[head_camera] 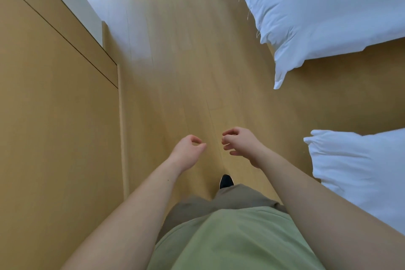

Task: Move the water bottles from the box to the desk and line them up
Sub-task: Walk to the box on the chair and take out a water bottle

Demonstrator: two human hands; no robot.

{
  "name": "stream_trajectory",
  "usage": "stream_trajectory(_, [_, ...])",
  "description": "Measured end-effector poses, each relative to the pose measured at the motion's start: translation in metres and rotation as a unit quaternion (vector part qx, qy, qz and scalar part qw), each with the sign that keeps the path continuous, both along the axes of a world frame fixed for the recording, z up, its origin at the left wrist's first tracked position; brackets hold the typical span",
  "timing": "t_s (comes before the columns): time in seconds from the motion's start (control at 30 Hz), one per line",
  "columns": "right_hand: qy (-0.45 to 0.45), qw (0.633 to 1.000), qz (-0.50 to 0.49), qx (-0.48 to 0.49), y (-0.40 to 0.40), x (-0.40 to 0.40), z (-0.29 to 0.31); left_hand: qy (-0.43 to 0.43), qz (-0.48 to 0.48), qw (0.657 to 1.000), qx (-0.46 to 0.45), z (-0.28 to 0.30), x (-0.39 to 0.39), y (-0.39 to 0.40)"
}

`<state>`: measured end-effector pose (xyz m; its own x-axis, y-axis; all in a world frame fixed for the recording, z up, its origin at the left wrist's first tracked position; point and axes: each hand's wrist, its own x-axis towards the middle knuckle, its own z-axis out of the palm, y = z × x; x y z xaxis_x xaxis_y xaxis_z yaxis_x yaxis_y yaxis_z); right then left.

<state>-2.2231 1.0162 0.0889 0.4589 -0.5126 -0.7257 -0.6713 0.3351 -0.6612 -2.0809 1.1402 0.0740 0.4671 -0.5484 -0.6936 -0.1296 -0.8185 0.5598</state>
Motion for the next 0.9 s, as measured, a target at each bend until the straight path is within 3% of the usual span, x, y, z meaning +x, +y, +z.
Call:
stream_trajectory(0.37, [-0.002, 1.000, -0.015, -0.001, -0.118, 0.105, 0.005, 0.015, 0.018, 1.000, -0.006, 0.002, 0.118, -0.111])
stream_trajectory(0.9, [0.000, 0.995, -0.099, -0.005, -0.267, 0.305, 0.016, 0.038, -0.036, 0.999, -0.015, -0.002, 0.334, -0.273])
